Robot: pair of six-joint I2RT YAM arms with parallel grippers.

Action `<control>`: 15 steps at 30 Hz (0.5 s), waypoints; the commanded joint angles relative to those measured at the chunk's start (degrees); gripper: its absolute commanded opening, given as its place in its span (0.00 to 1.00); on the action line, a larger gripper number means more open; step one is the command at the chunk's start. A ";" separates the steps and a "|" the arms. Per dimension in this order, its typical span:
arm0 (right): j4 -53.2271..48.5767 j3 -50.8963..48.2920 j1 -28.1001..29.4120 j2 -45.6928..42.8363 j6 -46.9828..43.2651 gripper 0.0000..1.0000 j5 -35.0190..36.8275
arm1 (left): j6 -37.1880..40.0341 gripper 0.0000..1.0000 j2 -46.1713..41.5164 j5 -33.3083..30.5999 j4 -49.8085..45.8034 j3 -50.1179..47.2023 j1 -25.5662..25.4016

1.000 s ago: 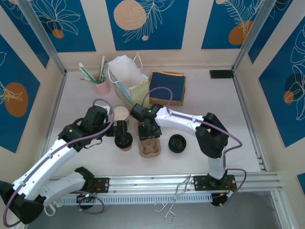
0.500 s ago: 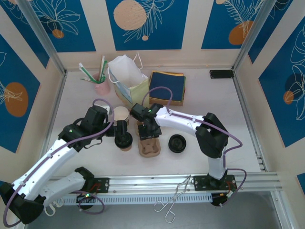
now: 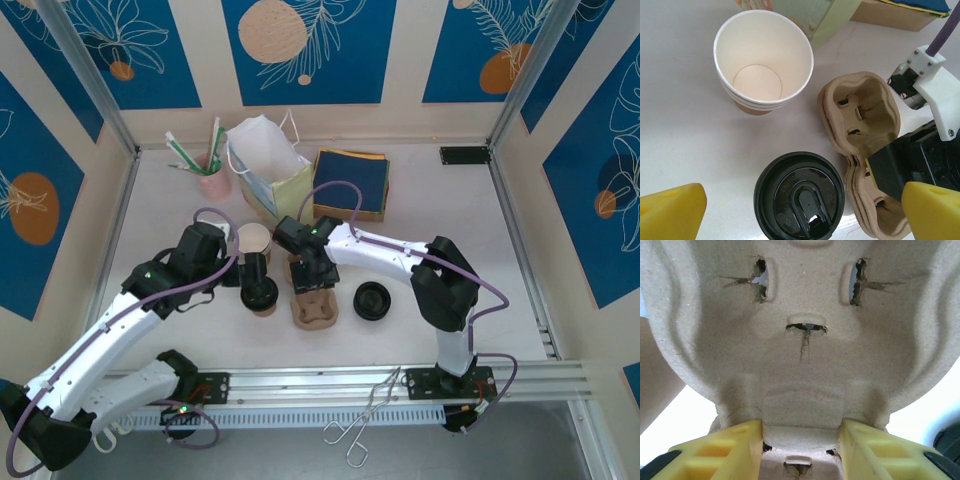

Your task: Pack the takeout coffee

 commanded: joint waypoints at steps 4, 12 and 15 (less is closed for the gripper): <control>-2.07 1.63 0.21 -0.01 -0.72 0.43 0.30 | -0.12 1.00 -0.29 1.11 -0.31 -0.25 0.78; -2.39 1.51 -0.11 -0.01 -0.99 0.44 0.44 | -0.18 1.00 -0.21 1.09 -0.38 -0.24 0.77; -2.21 1.50 -0.12 0.33 -0.99 0.46 0.24 | -0.14 1.00 -0.02 1.20 -0.33 -0.24 0.83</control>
